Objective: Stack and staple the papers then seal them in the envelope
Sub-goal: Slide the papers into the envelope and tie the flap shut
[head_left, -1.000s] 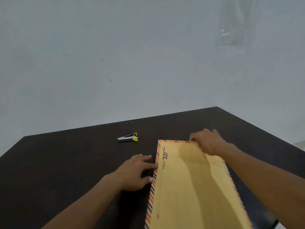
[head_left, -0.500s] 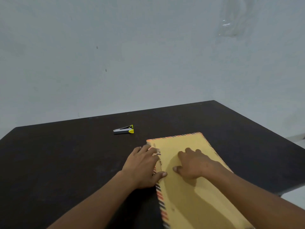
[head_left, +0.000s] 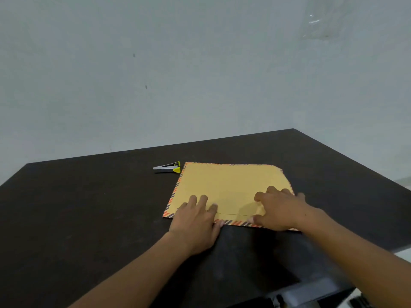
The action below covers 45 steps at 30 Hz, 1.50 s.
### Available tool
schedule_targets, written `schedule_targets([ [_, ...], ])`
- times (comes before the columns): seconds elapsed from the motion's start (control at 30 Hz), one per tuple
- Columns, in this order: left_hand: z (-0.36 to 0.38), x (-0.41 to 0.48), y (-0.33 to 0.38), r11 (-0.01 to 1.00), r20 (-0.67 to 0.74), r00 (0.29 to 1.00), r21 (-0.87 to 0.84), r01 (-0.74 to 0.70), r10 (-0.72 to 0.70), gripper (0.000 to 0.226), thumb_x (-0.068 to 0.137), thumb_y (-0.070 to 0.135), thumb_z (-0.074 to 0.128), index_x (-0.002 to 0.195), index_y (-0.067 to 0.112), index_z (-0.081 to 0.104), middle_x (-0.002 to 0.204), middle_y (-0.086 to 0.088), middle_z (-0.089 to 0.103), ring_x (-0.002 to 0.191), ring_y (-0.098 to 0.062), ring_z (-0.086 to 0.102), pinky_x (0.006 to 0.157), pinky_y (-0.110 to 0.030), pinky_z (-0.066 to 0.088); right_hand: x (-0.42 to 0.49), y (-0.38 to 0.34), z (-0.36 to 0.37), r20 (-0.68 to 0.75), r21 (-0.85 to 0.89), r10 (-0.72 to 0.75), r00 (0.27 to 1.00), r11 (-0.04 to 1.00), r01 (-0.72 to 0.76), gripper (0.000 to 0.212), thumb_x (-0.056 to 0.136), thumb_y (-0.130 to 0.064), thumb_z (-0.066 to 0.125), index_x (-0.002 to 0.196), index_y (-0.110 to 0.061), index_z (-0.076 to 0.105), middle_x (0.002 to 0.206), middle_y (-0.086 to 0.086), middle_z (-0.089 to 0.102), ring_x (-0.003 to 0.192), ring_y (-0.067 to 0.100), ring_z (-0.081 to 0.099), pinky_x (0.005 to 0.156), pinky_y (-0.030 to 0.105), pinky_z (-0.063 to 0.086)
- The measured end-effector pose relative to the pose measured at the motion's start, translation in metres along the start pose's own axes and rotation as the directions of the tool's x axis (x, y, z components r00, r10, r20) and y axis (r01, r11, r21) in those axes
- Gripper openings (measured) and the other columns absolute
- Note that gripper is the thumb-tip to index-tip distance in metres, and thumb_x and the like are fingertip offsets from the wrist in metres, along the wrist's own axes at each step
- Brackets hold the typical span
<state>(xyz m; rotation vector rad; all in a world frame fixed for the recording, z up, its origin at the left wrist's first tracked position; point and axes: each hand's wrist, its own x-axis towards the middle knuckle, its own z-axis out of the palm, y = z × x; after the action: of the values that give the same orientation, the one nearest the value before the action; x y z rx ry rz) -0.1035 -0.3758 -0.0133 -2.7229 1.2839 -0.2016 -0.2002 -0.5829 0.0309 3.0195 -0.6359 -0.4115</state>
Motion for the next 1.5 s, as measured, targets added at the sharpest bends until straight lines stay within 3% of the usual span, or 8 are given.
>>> schedule_targets([
  [0.13, 0.004, 0.008, -0.002, 0.998, -0.007, 1.0, -0.053, 0.021, -0.022, 0.06, 0.096, 0.067, 0.027, 0.137, 0.029, 0.05, 0.126, -0.005, 0.047, 0.115, -0.026, 0.044, 0.092, -0.042, 0.04, 0.007, 0.013, 0.017, -0.002, 0.144, 0.088, 0.996, 0.986, -0.086, 0.08, 0.083, -0.08, 0.036, 0.147, -0.034, 0.027, 0.158, 0.003, 0.02, 0.148, 0.039, 0.01, 0.109, 0.073, 0.015],
  [0.27, 0.014, 0.013, -0.013, 0.98, 0.031, 0.999, -0.193, 0.048, -0.043, 0.063, 0.094, 0.071, 0.026, 0.147, 0.04, 0.037, 0.142, 0.003, 0.038, 0.134, -0.022, 0.034, 0.108, -0.048, 0.033, 0.025, 0.026, 0.034, -0.024, 0.226, 0.063, 0.998, 0.973, -0.056, 0.074, 0.089, -0.075, 0.029, 0.15, -0.036, 0.018, 0.164, -0.001, 0.008, 0.151, 0.034, 0.001, 0.113, 0.069, 0.013],
  [0.37, 0.018, 0.02, -0.013, 0.975, 0.04, 0.999, -0.217, 0.041, -0.033, 0.065, 0.096, 0.068, 0.025, 0.153, 0.036, 0.026, 0.153, 0.004, 0.03, 0.146, -0.024, 0.024, 0.116, -0.052, 0.025, 0.041, 0.028, 0.033, -0.104, 0.173, 0.069, 0.992, 0.984, -0.05, 0.062, 0.096, -0.064, 0.029, 0.15, -0.033, 0.023, 0.162, 0.003, 0.015, 0.15, 0.034, 0.007, 0.113, 0.065, 0.016],
  [0.53, 0.021, 0.046, -0.012, 0.956, 0.082, 0.99, -0.264, 0.131, -0.113, 0.069, 0.096, 0.068, 0.024, 0.153, 0.029, 0.026, 0.164, 0.003, 0.02, 0.154, -0.027, 0.01, 0.121, -0.054, 0.015, 0.071, 0.007, 0.025, -0.248, 0.126, 0.061, 0.967, 0.992, -0.031, 0.042, 0.101, -0.041, 0.035, 0.139, -0.025, 0.042, 0.142, 0.006, 0.043, 0.129, 0.032, 0.039, 0.102, 0.053, 0.037],
  [0.8, 0.031, 0.101, -0.045, 0.943, 0.132, 0.978, -0.271, 0.191, -0.16, 0.076, 0.095, 0.072, 0.021, 0.158, 0.03, 0.015, 0.168, 0.003, 0.009, 0.155, -0.025, 0.003, 0.123, -0.05, 0.013, 0.158, 0.008, 0.012, -0.235, 0.273, 0.005, 0.972, 0.96, 0.061, 0.047, 0.104, -0.038, 0.031, 0.15, -0.027, 0.033, 0.16, 0.003, 0.028, 0.15, 0.029, 0.017, 0.117, 0.051, 0.022],
  [1.2, 0.041, 0.152, -0.08, 0.914, 0.114, 0.975, -0.343, 0.219, -0.19, 0.082, 0.089, 0.078, 0.032, 0.157, 0.033, 0.022, 0.167, 0.005, 0.014, 0.154, -0.023, 0.006, 0.123, -0.049, 0.012, 0.219, 0.003, -0.003, -0.238, 0.273, -0.008, 0.971, 0.959, 0.075, 0.046, 0.103, -0.038, 0.033, 0.147, -0.027, 0.036, 0.157, 0.002, 0.032, 0.147, 0.029, 0.024, 0.114, 0.051, 0.03],
  [1.4, 0.035, 0.151, -0.094, 0.825, 0.107, 0.978, -0.525, 0.209, -0.179, 0.078, 0.092, 0.065, 0.049, 0.157, 0.032, 0.023, 0.166, 0.0, 0.019, 0.154, -0.023, 0.008, 0.123, -0.047, 0.015, 0.226, 0.005, -0.013, -0.144, 0.316, -0.038, 0.989, 0.945, 0.082, 0.05, 0.103, -0.038, 0.036, 0.151, -0.024, 0.031, 0.162, 0.005, 0.023, 0.149, 0.028, 0.017, 0.117, 0.053, 0.025],
  [1.5, 0.03, 0.141, -0.106, 0.824, 0.031, 0.976, -0.53, 0.199, -0.215, 0.073, 0.094, 0.06, 0.05, 0.156, 0.028, 0.029, 0.163, -0.002, 0.029, 0.153, -0.025, 0.016, 0.122, -0.044, 0.02, 0.22, -0.005, -0.019, -0.209, 0.326, -0.02, 0.978, 0.941, 0.089, 0.05, 0.101, -0.04, 0.042, 0.148, -0.025, 0.036, 0.158, 0.005, 0.03, 0.146, 0.029, 0.026, 0.114, 0.054, 0.028],
])
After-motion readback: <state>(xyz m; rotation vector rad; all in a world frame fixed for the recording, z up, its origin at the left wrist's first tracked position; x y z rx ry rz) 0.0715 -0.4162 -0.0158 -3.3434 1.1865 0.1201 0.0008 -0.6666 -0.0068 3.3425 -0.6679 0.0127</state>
